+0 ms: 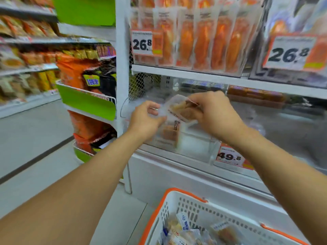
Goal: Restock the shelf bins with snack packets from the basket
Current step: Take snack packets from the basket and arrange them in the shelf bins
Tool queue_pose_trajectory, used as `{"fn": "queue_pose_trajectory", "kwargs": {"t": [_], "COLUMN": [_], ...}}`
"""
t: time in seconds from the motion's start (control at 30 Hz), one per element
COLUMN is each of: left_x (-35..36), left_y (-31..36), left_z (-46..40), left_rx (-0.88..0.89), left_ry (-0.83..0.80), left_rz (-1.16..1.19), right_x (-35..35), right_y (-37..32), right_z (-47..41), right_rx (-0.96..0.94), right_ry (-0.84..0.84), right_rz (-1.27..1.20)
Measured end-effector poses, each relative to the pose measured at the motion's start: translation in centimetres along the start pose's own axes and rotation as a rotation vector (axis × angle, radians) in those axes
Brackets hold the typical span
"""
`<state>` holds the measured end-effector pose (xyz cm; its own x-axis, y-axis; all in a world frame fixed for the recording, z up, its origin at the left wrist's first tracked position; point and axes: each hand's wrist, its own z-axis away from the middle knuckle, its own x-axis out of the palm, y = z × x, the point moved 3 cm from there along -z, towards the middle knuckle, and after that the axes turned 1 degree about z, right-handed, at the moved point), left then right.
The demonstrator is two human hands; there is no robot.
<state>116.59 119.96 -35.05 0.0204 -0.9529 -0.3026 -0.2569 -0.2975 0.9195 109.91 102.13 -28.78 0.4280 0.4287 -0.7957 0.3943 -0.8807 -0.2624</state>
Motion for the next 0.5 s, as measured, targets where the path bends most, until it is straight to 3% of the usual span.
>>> {"fn": "queue_pose_trajectory", "kwargs": {"t": [0.07, 0.27, 0.5], "left_x": [-1.6, -1.9, -0.9], "left_y": [-1.1, -3.0, -2.7], "left_z": [-0.6, -1.1, -1.1], "left_rx": [-0.055, -0.129, -0.158], "left_ry": [0.124, -0.006, -0.057], "left_rz": [-0.058, -0.091, -0.155], "right_x": [1.3, 6.4, 8.9], "right_y": [0.0, 0.4, -0.1], "right_z": [-2.7, -6.5, -7.5], "right_rx": [-0.012, 0.139, 0.245], "right_ry": [-0.057, -0.384, -0.643], "right_rz": [0.068, 0.241, 0.241]}}
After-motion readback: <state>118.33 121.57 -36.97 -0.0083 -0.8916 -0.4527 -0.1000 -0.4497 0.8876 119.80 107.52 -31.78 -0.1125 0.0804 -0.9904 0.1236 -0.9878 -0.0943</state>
